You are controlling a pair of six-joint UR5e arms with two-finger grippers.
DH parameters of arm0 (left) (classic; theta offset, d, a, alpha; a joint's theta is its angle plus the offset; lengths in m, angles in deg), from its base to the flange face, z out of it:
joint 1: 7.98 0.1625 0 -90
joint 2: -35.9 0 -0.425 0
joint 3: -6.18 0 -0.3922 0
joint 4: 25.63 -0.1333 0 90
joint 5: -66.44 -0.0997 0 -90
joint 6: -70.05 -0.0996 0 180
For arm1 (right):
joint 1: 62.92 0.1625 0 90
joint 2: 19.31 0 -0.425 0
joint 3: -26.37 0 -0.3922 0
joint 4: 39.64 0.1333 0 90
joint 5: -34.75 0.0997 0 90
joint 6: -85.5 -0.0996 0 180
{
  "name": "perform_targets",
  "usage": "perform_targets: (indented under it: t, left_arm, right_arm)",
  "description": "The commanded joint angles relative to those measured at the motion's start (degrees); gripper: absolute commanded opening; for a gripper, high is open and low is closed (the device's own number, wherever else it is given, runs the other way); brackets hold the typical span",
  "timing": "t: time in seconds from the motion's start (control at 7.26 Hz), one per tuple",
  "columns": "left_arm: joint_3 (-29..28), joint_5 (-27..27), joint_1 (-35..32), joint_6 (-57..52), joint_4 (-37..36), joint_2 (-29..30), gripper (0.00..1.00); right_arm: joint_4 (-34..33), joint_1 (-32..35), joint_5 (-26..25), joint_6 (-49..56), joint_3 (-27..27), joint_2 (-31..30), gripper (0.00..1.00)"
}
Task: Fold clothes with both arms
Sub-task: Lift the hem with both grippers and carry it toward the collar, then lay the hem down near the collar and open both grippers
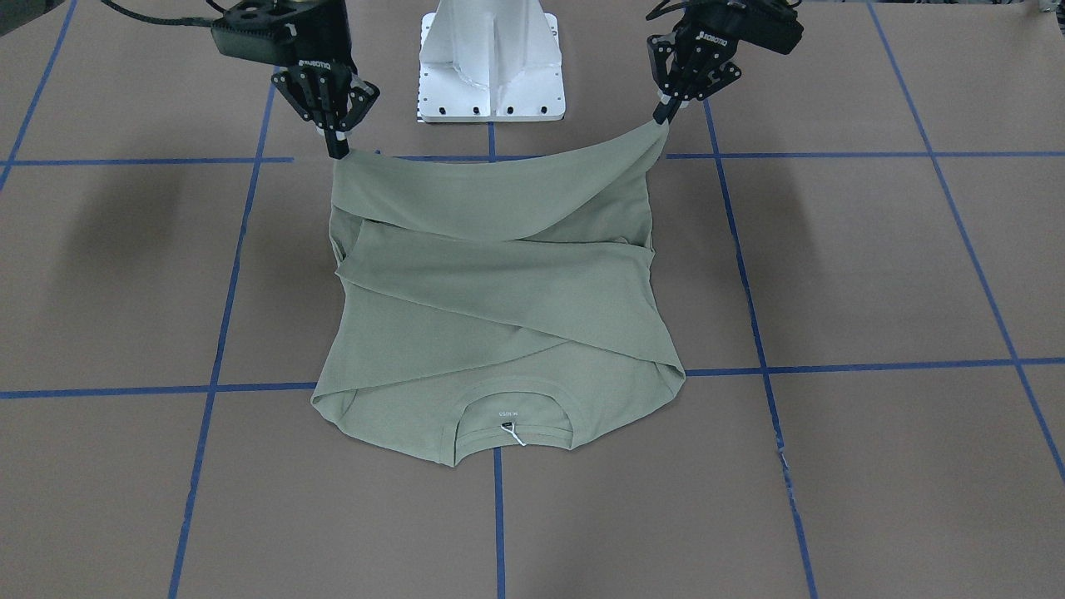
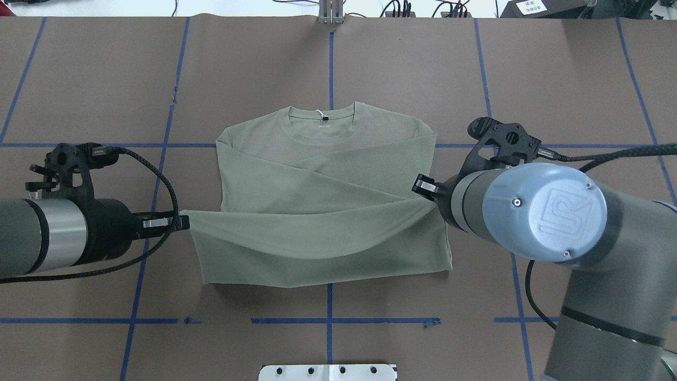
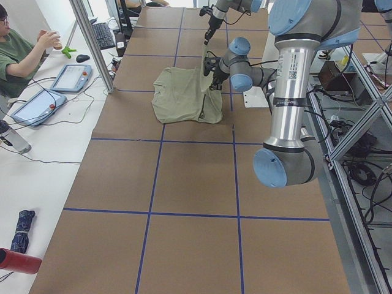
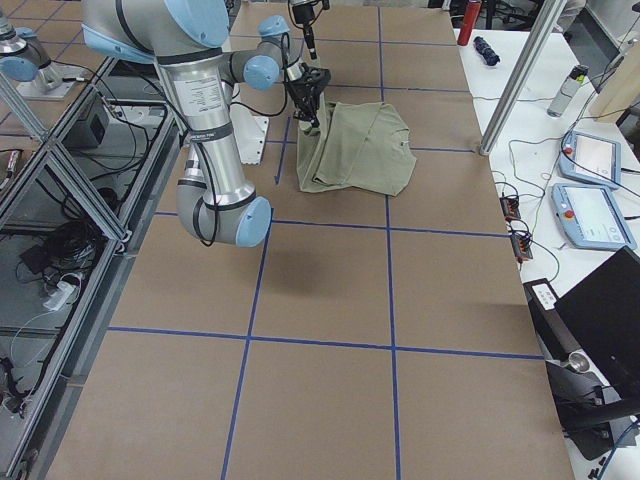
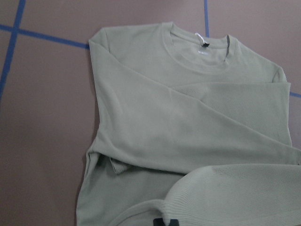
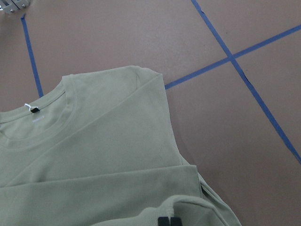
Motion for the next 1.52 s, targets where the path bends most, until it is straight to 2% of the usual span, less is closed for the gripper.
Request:
perform_targets:
  t: [0.0, 0.14, 0.28, 0.41, 0.55, 0.69, 0.96, 1.1, 1.24, 1.38]
  left_arm:
    - [-6.83, -0.08, -4.29, -4.06, 0.08, 3.71, 0.00]
    - [-12.36, 0.18, -8.49, -7.91, -0.09, 9.92, 0.00]
    - [-14.51, 0.27, -9.57, -8.73, 0.00, 10.94, 0.00]
    - [-17.05, 0.27, -10.71, -8.82, 0.00, 12.78, 0.00]
    - [-21.69, 0.19, -10.90, -9.52, 0.00, 15.76, 0.00]
    - [-26.09, 0.01, -11.07, -9.61, 0.69, 17.70, 0.00]
    - [-33.66, -0.43, -11.17, -9.97, 2.79, 19.39, 0.00]
    - [-37.26, -0.43, -11.25, -10.05, 6.90, 19.57, 0.00]
    - [-38.60, -0.43, -11.95, -10.14, 8.85, 19.65, 0.00]
    - [-39.31, -0.43, -11.96, -10.75, 8.79, 20.00, 0.00]
  right_arm:
    - [8.15, 4.71, 1.40, 3.37, -8.17, 0.64, 0.00]
    - [8.26, 5.68, 2.80, 3.91, -8.28, 0.65, 0.00]
    - [8.35, 6.21, 3.16, 4.35, -8.97, 0.82, 0.00]
    - [8.27, 7.44, 3.16, 5.31, -12.55, 3.61, 0.00]
    - [8.35, 9.19, 3.51, 6.10, -17.28, 6.16, 0.00]
    - [11.92, 10.77, 4.65, 6.72, -21.94, 7.23, 0.00]
    - [25.08, 12.71, 5.10, 8.38, -37.12, 10.55, 0.00]
    - [27.49, 14.37, 6.14, 10.31, -42.68, 12.67, 0.00]
    - [29.34, 16.04, 8.15, 12.33, -45.95, 13.64, 0.00]
    - [30.06, 16.58, 8.26, 12.70, -46.94, 13.74, 0.00]
